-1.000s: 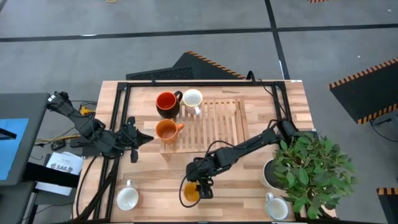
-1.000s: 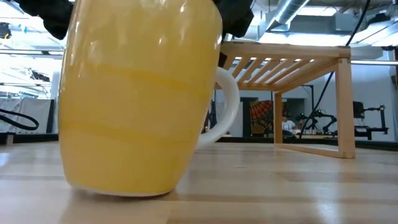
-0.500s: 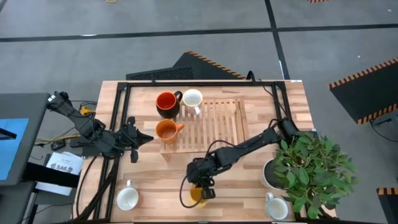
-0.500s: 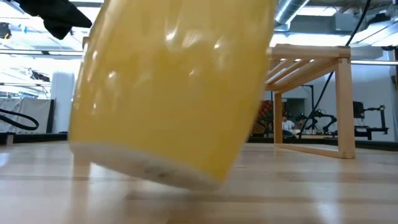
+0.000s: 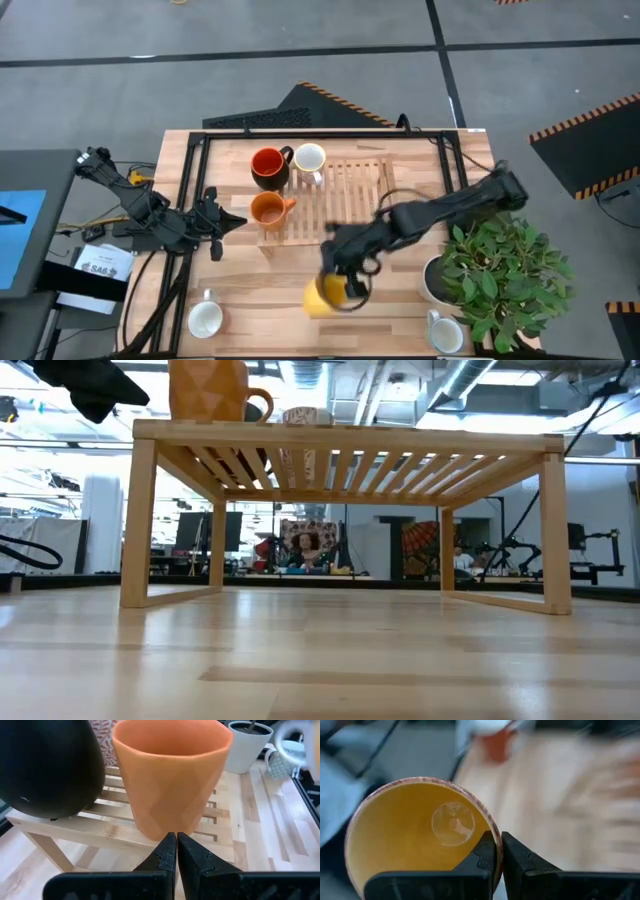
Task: Place coffee mugs
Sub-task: Put the yellow mug on the shelf
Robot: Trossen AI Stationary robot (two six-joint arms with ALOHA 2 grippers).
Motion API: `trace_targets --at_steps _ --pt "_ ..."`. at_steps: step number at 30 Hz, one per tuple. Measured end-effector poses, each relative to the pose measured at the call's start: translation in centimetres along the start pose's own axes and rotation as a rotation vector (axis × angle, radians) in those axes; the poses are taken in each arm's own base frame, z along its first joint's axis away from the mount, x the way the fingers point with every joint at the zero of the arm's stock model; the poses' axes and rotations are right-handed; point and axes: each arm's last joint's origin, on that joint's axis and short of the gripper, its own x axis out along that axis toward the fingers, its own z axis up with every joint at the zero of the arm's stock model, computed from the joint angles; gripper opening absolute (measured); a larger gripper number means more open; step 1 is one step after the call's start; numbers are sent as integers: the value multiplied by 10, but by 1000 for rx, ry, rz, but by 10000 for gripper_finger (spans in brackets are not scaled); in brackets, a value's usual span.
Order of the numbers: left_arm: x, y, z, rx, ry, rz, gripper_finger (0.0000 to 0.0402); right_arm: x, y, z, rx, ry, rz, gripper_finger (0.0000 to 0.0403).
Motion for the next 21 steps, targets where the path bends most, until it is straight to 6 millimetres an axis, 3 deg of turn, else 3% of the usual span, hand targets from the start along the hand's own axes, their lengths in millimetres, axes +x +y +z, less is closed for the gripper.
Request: trace_targets --at_steps 4,8,16,21 --pt "0 1 0 2 -10 20 0 -43 -15 18 18 -110 -244 34" --pt "0 1 0 2 -14 32 0 -69 -37 33 46 -62 -435 34" --pt "0 1 0 2 -14 32 0 -53 -89 39 118 111 -526 34" --pt "0 1 0 2 -14 32 0 -37 -112 31 149 236 -562 34"
